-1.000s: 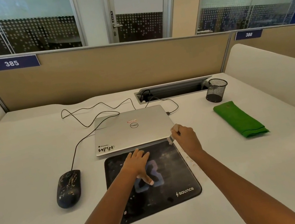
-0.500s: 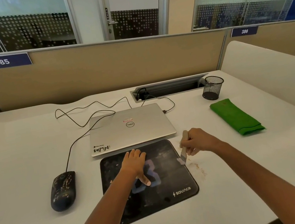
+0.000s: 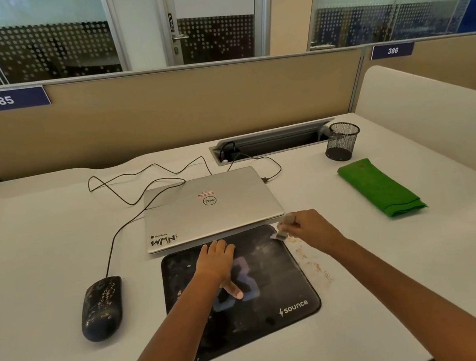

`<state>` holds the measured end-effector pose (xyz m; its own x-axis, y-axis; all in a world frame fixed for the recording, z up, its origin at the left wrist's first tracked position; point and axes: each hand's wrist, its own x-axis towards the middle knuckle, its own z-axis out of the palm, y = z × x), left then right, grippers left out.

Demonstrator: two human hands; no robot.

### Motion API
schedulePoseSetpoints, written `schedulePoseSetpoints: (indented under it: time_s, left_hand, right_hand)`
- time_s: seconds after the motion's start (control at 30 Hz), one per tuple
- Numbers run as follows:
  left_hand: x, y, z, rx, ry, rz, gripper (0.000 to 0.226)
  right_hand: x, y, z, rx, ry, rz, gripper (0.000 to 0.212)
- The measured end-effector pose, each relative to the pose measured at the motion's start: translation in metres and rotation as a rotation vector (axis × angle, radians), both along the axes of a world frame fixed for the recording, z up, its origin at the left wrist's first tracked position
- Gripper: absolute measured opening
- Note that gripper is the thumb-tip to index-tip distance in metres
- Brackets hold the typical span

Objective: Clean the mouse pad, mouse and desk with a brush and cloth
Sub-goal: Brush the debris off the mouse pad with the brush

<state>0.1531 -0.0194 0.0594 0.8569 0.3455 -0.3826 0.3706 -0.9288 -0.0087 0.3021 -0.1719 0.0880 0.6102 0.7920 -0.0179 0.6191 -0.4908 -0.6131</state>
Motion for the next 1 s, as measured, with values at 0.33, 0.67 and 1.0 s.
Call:
schedulePoseSetpoints:
  time_s: [0.33,0.67,1.0]
  left_hand:
    - [0.001,-0.001,-0.001,0.026,0.002,0.005,0.097]
    - [0.001,0.000,-0.002,0.014,0.010,0.010,0.097]
    - [0.000,0.000,-0.003,0.024,-0.011,0.011,0.093]
  right_hand:
    - [0.007,-0.026,0.026,-0.105,0.235,0.117,0.013]
    - [-0.008,0.015,0.002,0.043,0.015,0.071,0.021]
    - [0.003,-0.021,0.019,-0.130,0.283,0.187,0.017]
